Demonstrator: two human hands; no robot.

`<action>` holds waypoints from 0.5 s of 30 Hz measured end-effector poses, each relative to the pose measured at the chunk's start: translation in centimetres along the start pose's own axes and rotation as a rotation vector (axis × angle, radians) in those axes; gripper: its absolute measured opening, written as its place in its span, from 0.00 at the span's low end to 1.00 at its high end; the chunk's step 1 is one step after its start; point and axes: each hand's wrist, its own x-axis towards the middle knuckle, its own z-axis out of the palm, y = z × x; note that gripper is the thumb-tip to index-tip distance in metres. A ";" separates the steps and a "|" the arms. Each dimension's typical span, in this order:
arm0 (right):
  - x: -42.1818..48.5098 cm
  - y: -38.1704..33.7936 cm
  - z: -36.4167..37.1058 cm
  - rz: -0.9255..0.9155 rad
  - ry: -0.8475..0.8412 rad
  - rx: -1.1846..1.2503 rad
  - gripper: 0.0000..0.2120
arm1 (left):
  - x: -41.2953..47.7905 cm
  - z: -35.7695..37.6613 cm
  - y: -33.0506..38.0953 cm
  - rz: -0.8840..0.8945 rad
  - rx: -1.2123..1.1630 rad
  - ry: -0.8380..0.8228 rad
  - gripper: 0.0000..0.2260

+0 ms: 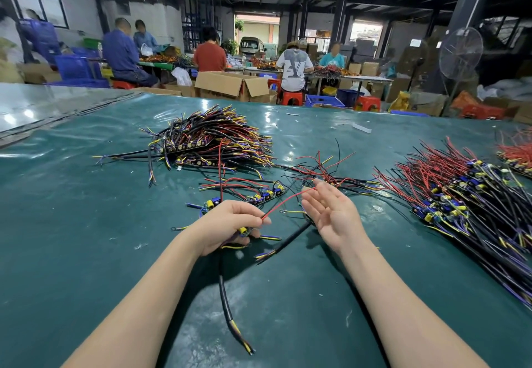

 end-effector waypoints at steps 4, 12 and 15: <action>-1.4 1.8 1.2 0.069 -0.233 -0.439 0.04 | 0.3 0.3 0.0 0.031 -0.054 0.080 0.09; -2.8 4.0 3.2 -0.135 -0.105 -0.713 0.10 | 0.2 0.9 0.2 0.045 -0.080 0.123 0.10; -2.9 3.9 3.4 -0.037 -0.084 -0.570 0.09 | 0.2 1.2 0.4 0.052 -0.112 0.126 0.12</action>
